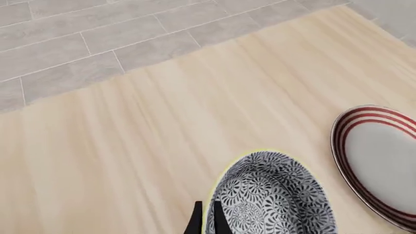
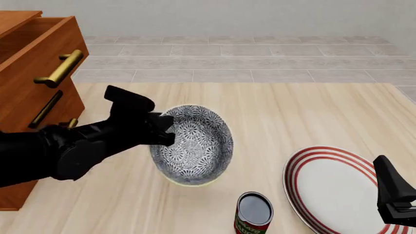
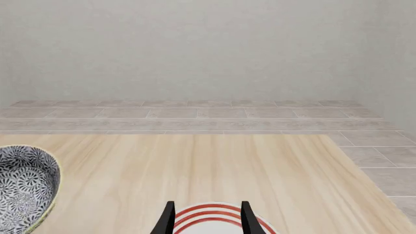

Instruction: Put the bowl on top of the cabinet.

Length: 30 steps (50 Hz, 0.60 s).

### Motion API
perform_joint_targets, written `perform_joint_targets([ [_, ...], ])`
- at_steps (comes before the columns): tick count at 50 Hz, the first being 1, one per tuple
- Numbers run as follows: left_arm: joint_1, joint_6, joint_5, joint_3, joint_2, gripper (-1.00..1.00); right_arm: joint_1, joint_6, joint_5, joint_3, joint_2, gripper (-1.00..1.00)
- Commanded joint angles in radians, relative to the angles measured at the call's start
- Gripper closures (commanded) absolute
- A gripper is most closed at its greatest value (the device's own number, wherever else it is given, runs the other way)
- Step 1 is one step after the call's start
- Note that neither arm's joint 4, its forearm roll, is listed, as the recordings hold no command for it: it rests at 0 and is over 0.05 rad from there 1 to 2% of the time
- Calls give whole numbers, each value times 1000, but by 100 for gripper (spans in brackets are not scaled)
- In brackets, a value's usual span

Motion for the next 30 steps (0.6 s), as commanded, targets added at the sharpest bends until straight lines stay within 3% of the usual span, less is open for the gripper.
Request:
perform_joint_targets([
  [1, -7, 3, 92, 4, -180, 100, 0, 0, 0, 0, 0, -100],
  [16, -21, 11, 302, -36, -481, 100, 0, 0, 0, 0, 0, -100],
  [30, 9, -29, 442, -127, -626, 100, 0, 0, 0, 0, 0, -100],
])
